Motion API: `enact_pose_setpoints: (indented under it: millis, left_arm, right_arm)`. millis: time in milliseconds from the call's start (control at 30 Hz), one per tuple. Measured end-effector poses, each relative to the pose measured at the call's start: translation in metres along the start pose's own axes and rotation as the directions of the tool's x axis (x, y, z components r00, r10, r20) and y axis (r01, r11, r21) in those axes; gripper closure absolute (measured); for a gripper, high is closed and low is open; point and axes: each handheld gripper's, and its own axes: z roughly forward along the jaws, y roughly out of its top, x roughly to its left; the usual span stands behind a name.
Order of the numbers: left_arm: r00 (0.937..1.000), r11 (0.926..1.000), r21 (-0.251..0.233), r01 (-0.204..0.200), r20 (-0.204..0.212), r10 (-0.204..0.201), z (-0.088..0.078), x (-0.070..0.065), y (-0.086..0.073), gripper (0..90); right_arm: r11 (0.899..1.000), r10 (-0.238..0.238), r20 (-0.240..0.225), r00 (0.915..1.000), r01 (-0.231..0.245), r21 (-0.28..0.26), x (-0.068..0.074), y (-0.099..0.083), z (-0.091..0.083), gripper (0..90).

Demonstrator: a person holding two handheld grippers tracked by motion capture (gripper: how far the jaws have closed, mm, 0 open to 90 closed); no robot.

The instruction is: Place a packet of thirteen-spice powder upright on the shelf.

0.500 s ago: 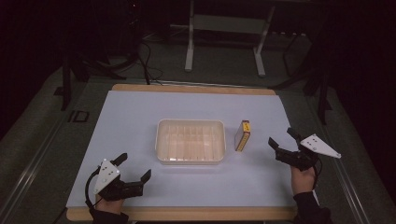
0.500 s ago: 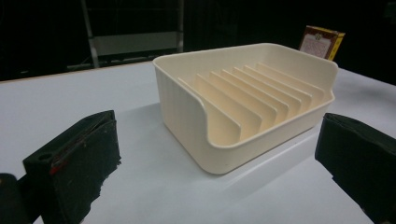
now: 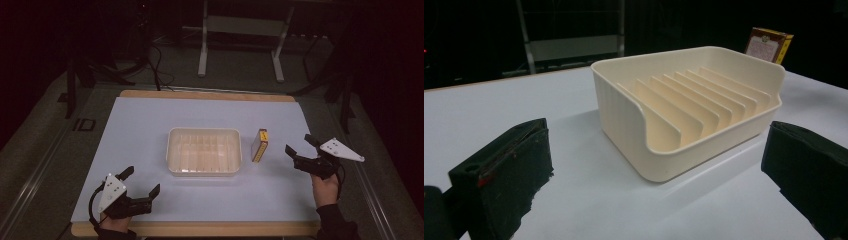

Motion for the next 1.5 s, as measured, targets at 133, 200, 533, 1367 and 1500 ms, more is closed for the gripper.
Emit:
enact_pose_setpoints:
  millis: [133,200,533,1367,1500]
  left_arm:
    - [1.0,1.0,0.006,0.006,-0.005,-0.006,-0.001,0.001,-0.001,0.0]
    - [0.9999,0.9998,0.017,0.013,-0.001,-0.013,0.0,0.002,-0.001,0.0]
    - [0.9999,0.9993,0.035,0.017,0.0,-0.017,0.001,0.003,-0.002,0.0]
    - [1.0,0.9992,0.04,0.005,-0.005,-0.005,0.002,0.003,-0.002,0.0]
    - [1.0,0.9987,0.052,-0.002,0.001,0.002,0.002,0.002,-0.002,0.0]
  right_arm:
    - [0.999,-0.009,-0.004,1.0,0.009,0.053,-0.002,0.009,0.003,14.2]
    - [0.997,-0.011,0.001,0.9999,0.011,0.083,-0.003,0.011,0.004,14.2]
    - [0.954,-0.033,-0.061,0.9976,0.049,0.294,-0.004,0.015,0.016,14.2]
    - [0.674,-0.043,-0.289,0.9565,0.241,0.699,-0.016,0.03,0.028,14.5]
    - [0.602,-0.042,-0.352,0.935,0.305,0.738,-0.016,0.027,0.032,14.6]
